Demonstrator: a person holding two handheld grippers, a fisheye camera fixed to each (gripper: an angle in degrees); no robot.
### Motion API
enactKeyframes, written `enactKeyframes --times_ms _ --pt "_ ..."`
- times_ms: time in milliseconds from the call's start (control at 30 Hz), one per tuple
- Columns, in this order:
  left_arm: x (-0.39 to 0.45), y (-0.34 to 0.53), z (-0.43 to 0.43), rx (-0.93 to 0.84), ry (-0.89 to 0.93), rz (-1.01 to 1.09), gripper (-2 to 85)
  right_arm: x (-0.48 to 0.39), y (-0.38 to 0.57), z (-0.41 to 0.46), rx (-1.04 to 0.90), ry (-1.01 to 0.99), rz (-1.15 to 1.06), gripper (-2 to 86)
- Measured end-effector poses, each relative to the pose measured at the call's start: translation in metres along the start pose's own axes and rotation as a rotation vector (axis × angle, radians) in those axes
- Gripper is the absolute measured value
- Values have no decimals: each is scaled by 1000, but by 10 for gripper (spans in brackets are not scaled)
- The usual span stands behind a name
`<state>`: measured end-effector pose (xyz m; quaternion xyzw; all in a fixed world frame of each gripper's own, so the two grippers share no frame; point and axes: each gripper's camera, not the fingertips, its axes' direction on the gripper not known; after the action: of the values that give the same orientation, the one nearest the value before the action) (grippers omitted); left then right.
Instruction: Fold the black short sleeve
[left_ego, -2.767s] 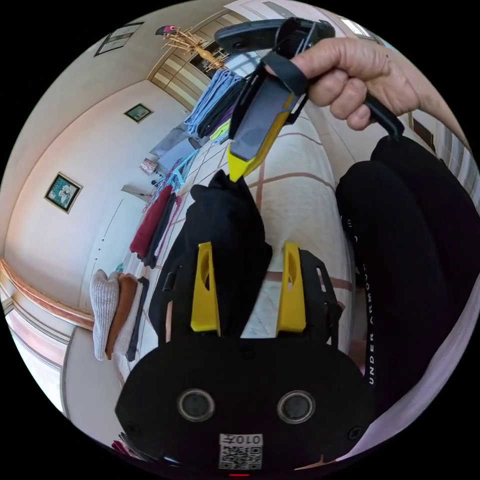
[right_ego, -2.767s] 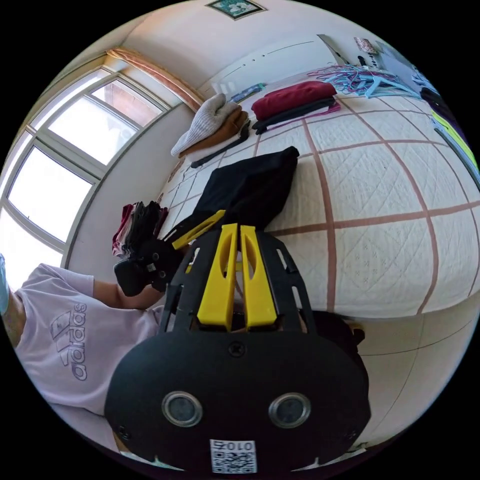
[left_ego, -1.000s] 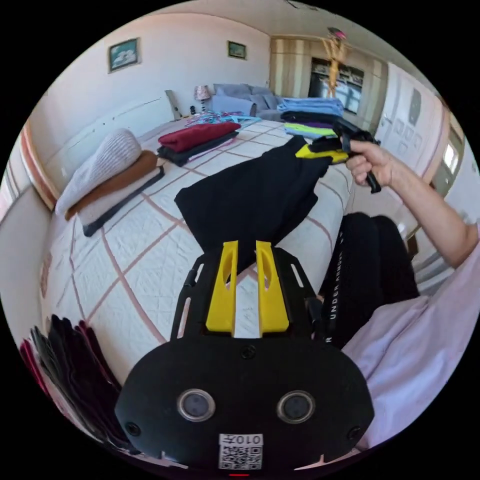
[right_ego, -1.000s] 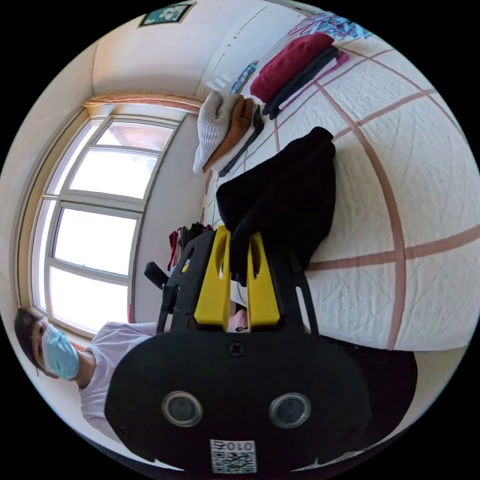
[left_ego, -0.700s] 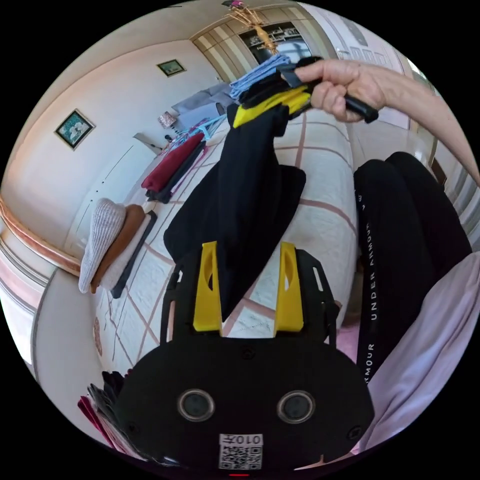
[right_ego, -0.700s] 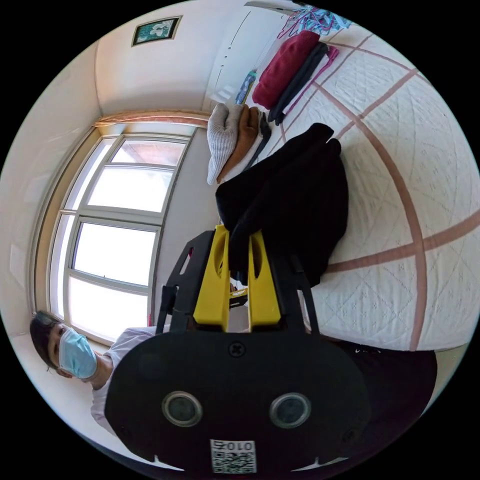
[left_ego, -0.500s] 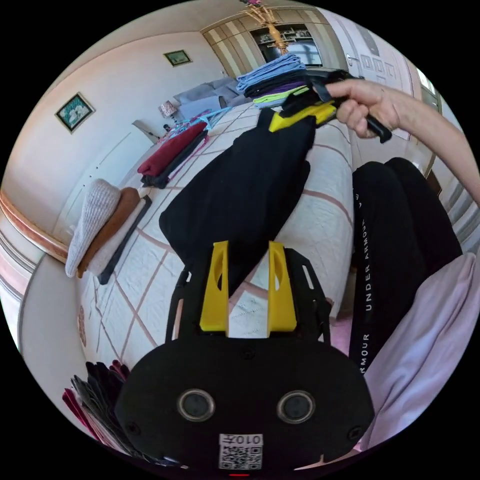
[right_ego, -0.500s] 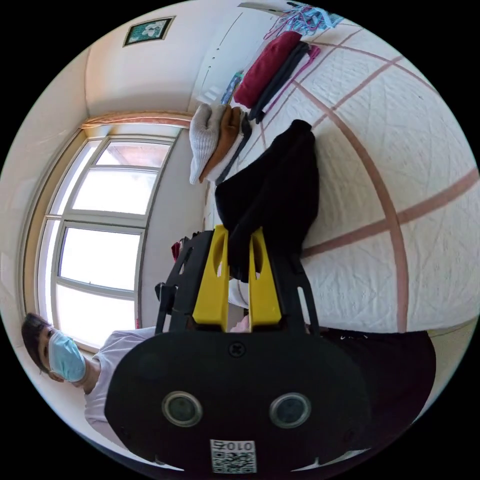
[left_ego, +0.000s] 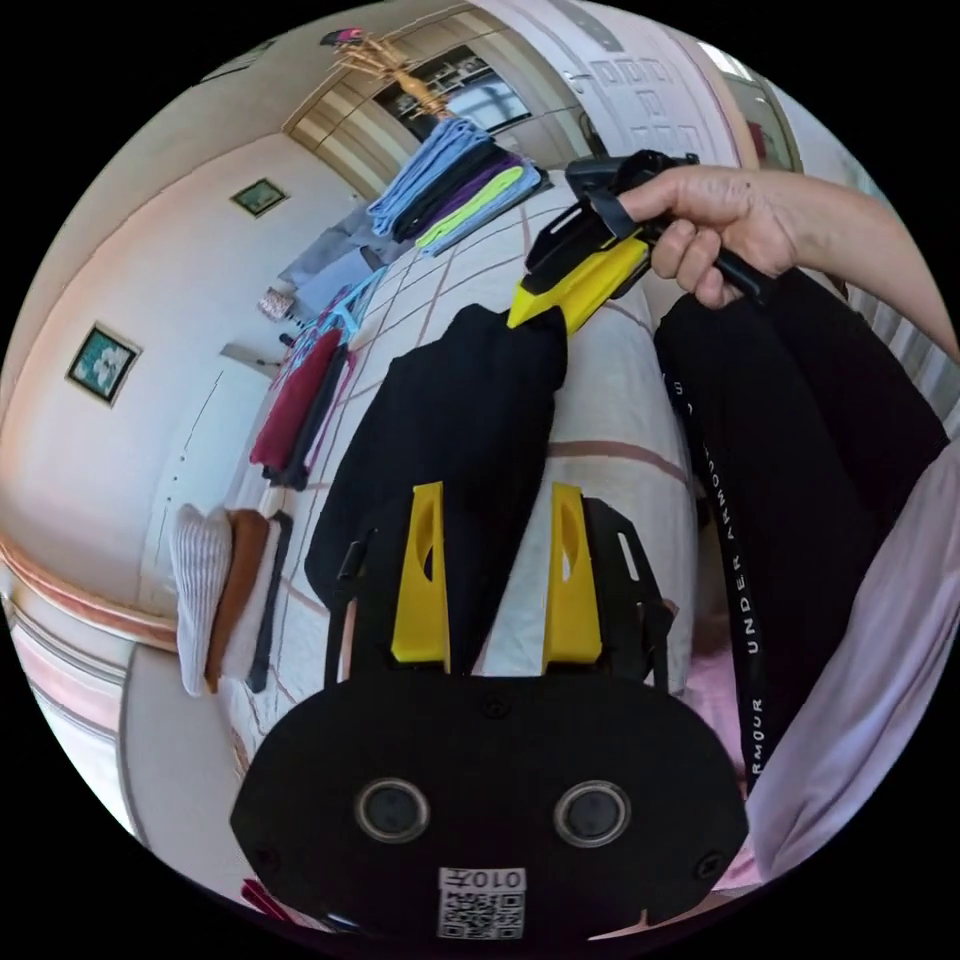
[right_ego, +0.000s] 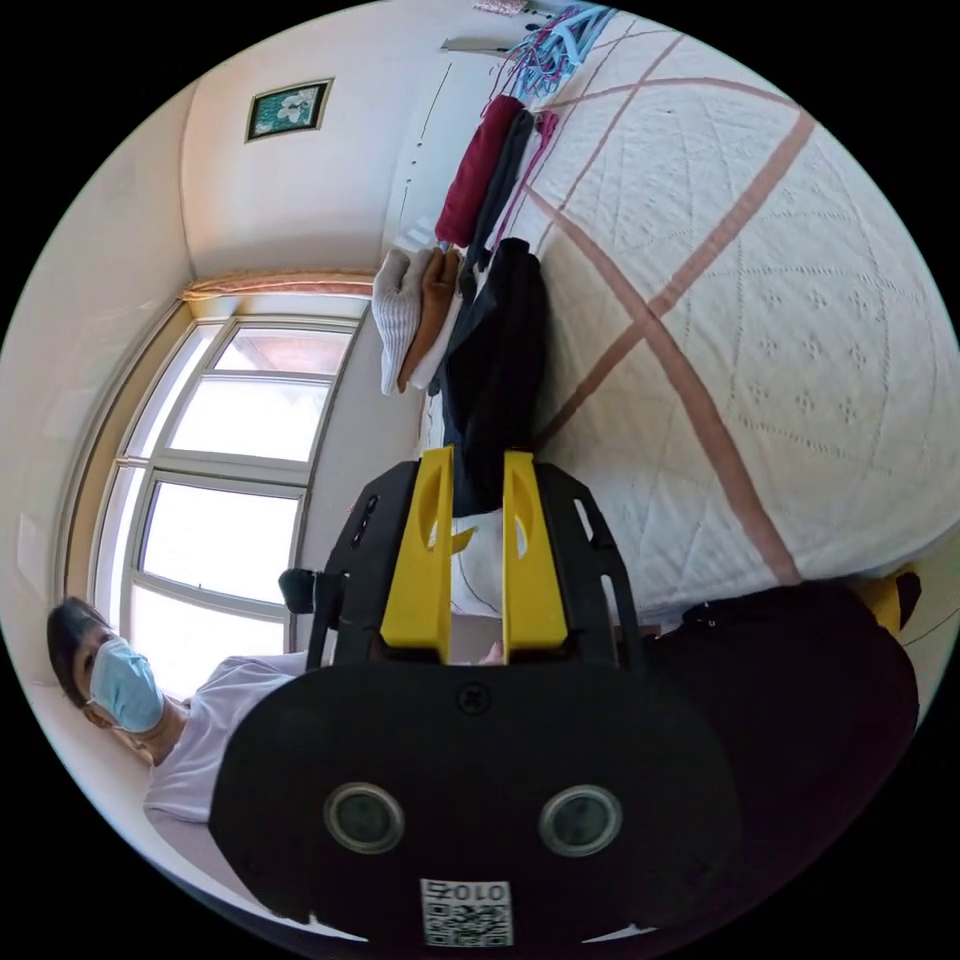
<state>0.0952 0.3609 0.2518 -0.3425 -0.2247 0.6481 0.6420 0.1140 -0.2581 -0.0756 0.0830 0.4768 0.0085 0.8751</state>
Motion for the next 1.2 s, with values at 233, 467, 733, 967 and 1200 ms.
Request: enactKeyframes --times_ms 233,467,733,967,1200 --pt "23 -15 10 43 -122 72 110 0 6 -8 14 -3 -30 88" --pt "-4 -2 -3 100 -64 -22 80 11 23 -16 17 -2 4 142" --pt "-72 16 -14 133 93 -181 71 10 14 26 -66 -153 25 196" --pt "-89 33 -9 121 60 -126 79 1 -27 31 -21 -172 47 200" --pt "-134 106 -17 233 383 -437 103 6 -37 23 -19 -104 106 99"
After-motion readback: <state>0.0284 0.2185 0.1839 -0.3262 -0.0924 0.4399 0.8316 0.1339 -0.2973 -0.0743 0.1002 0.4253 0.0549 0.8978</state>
